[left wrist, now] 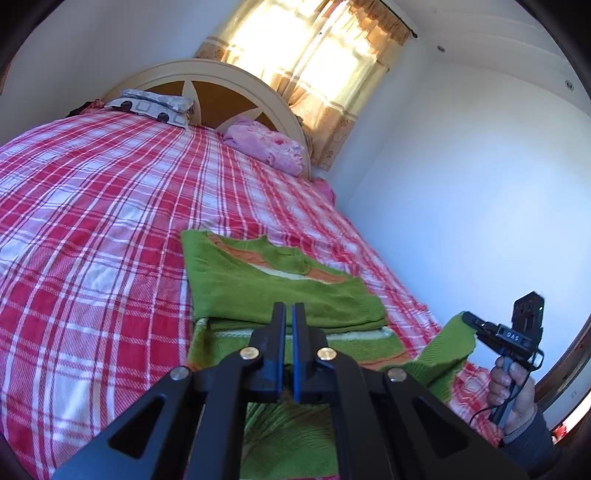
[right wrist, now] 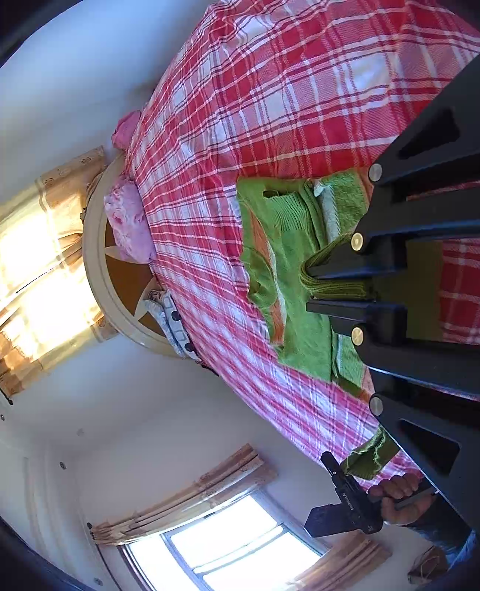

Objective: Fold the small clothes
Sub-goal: 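Grasp the hem with both grippers and lift it toward the collar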

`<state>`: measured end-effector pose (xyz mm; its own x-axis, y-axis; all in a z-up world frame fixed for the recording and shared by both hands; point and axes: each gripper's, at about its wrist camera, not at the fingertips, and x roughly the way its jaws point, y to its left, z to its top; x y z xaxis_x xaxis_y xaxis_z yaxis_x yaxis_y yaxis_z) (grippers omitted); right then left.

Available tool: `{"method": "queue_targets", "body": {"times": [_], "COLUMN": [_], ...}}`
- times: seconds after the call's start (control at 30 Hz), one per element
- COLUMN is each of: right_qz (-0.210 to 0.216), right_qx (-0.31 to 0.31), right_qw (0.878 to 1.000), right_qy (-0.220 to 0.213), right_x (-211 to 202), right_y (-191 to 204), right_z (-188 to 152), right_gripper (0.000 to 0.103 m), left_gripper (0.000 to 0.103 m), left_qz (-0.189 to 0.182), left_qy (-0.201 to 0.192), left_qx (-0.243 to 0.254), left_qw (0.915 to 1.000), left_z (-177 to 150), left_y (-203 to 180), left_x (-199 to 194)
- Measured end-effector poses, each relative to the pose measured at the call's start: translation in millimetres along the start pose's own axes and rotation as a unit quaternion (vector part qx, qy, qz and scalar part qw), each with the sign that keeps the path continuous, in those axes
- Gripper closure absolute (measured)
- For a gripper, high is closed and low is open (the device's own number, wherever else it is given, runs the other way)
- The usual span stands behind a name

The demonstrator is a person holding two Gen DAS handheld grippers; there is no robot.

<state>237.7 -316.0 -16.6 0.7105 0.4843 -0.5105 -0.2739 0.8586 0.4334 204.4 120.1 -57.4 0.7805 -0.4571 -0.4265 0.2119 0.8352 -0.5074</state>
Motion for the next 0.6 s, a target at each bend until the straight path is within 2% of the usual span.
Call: {"method": "queue_targets", "body": {"times": [0.23,0.3,0.37,0.5,0.6], "right_qz": [-0.013,-0.021,-0.029,-0.042,-0.043], "right_qx": [0.011,0.014,0.021,0.026,0.026], "right_qw": [1.000,0.999,0.999,0.998,0.997], "right_qy": [0.018,0.028,0.037,0.047,0.052], "right_x": [26.1,37.5,50.6,73.1,85.8], "right_y": [-13.4,-19.6,-26.5,-36.0,-39.1], "right_z": [3.9,8.7,15.0,27.0,35.8], "right_gripper": [0.094,0.094,0.094,0.094,0.094], "left_gripper": [0.100,0.100,0.100,0.100,0.100], "left_qz": [0.015,0.031,0.021,0.030,0.014], "left_qy": [0.014,0.017,0.027,0.047,0.060], "left_qx": [-0.004,-0.001,-0.008,0.000,-0.006], "left_qw": [0.9998,0.9994,0.9994,0.9984,0.9981], "left_z": [9.3,14.6,20.3,23.6,24.2], "left_y": [13.3,17.6,23.6,28.3,28.7], "left_x": [25.4,38.0,53.7,81.9,95.2]}}
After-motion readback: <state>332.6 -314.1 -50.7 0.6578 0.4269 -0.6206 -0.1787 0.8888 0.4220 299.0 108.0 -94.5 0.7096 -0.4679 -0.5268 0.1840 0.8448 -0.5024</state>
